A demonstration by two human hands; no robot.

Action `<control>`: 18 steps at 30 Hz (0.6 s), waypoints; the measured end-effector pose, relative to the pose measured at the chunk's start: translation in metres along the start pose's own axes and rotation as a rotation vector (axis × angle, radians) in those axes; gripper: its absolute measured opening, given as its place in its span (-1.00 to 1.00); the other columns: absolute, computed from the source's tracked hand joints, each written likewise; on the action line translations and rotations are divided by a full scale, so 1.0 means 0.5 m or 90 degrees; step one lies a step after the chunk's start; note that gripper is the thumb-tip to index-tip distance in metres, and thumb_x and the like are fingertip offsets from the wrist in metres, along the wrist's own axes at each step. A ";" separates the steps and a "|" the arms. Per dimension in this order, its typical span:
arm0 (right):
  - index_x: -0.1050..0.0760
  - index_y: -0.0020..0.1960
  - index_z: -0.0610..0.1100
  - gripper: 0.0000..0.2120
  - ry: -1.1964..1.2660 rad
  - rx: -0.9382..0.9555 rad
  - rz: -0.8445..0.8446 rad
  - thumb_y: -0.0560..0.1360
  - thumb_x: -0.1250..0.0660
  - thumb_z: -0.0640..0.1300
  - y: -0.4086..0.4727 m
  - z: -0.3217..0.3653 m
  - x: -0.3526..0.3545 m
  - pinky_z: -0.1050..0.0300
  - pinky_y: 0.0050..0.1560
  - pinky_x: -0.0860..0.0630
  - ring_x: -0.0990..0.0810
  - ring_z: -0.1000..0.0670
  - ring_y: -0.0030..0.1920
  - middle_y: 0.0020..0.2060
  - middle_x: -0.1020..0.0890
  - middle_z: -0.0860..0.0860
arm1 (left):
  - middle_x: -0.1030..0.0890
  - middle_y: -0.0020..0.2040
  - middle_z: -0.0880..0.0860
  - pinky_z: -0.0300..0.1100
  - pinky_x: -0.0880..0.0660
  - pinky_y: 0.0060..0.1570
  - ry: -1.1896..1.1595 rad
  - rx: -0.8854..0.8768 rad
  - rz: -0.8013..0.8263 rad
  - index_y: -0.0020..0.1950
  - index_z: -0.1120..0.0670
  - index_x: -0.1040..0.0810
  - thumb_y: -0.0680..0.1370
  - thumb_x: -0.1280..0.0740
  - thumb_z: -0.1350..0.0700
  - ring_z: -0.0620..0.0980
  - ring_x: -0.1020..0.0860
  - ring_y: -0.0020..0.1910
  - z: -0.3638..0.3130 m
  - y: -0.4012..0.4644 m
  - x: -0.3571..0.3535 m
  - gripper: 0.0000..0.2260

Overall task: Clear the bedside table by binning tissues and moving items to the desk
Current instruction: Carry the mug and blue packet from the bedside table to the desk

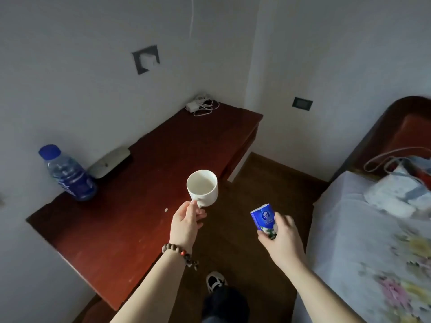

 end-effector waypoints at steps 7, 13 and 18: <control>-0.40 0.26 -0.13 -0.49 -0.005 0.091 0.078 0.39 -0.46 -0.01 0.338 0.102 -0.045 0.29 -0.17 -0.50 -0.54 0.12 -0.07 0.04 -0.46 -0.01 | -0.67 -0.18 0.09 -0.02 -0.55 -0.10 0.009 0.001 -0.099 -0.20 0.13 -0.54 0.52 -0.27 -0.13 0.01 -0.64 -0.15 -0.073 0.263 0.002 -0.67; -0.43 0.14 -0.05 -0.61 0.010 0.159 0.163 0.39 -0.46 -0.01 0.502 0.200 -0.120 0.31 -0.23 -0.47 -0.53 0.16 -0.14 -0.03 -0.45 0.05 | -0.52 -0.40 -0.01 -0.18 -0.41 -0.42 0.202 -0.004 -0.216 -0.27 0.12 -0.48 0.35 -0.46 -0.13 -0.11 -0.43 -0.44 -0.119 0.404 0.096 -0.66; -0.41 0.25 -0.08 -0.52 -0.017 0.270 0.256 0.40 -0.44 0.00 0.584 0.296 -0.218 0.29 -0.14 -0.50 -0.51 0.17 -0.10 0.03 -0.45 0.05 | -0.61 -0.34 0.07 -0.16 -0.46 -0.37 0.244 0.032 -0.261 -0.28 0.09 -0.54 0.32 -0.47 -0.16 -0.04 -0.51 -0.39 -0.108 0.479 0.166 -0.67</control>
Point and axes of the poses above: each hand's wrist, its own y-axis towards the middle knuckle, its own x-axis out of the back of the hand, z = x × y, the point moved 7 cm from there along y, towards the middle knuckle
